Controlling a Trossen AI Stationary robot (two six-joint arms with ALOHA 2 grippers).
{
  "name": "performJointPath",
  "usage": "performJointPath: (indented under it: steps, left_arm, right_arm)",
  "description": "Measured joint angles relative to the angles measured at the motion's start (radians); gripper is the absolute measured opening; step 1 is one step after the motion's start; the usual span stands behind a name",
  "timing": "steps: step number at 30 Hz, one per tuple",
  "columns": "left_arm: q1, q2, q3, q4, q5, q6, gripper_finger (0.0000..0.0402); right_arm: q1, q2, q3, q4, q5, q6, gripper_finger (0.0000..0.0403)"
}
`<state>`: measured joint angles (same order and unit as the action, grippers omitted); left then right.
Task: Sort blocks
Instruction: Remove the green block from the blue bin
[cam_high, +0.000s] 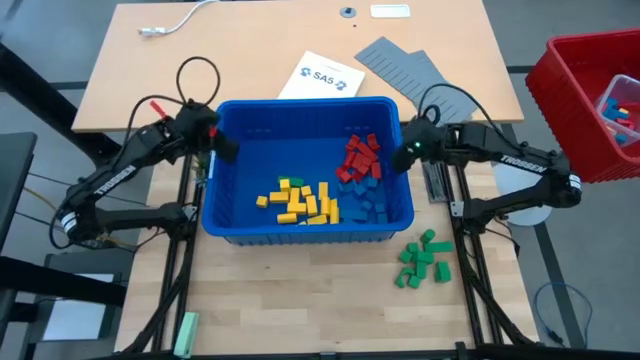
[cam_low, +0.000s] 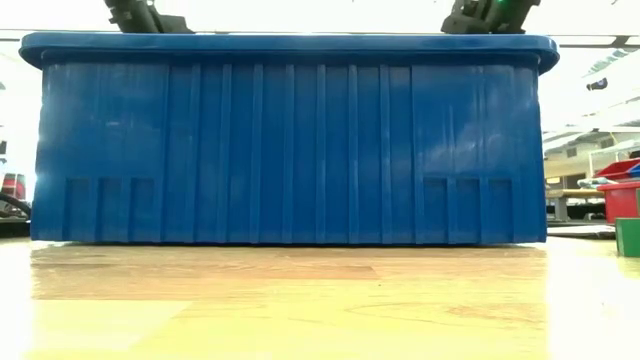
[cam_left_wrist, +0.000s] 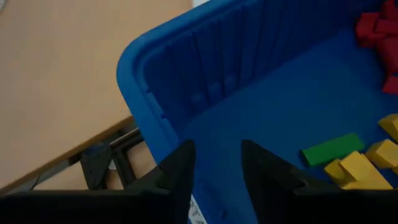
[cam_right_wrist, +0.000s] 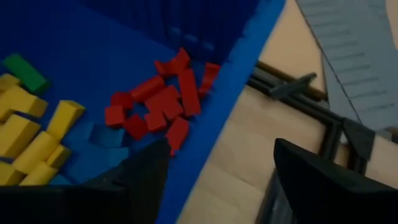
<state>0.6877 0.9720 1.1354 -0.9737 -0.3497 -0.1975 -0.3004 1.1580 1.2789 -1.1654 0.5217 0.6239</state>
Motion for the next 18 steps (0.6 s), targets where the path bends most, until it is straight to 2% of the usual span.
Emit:
performJointPath:
  steps: [4, 8, 12, 18]
  left_arm:
    - [0.007, 0.019, -0.023, 0.103, 0.111, 0.039, 0.018]
    - [0.003, 0.053, -0.023, 0.252, 0.333, 0.114, 0.021]
    - [-0.018, 0.108, -0.023, 0.402, 0.483, 0.165, 0.0215]
    - [-0.056, 0.213, -0.022, 0.465, 0.661, 0.297, 0.0208]
  right_arm:
    - [-0.002, 0.0, 0.0, 0.1, -0.031, -0.108, 0.0283]
    - [-0.004, 0.0, 0.0, 0.205, -0.053, -0.194, 0.0281]
    - [-0.016, 0.0, -0.015, 0.307, -0.053, -0.255, 0.0273]
    - [-0.034, 0.028, -0.038, 0.406, -0.143, -0.359, 0.0262]
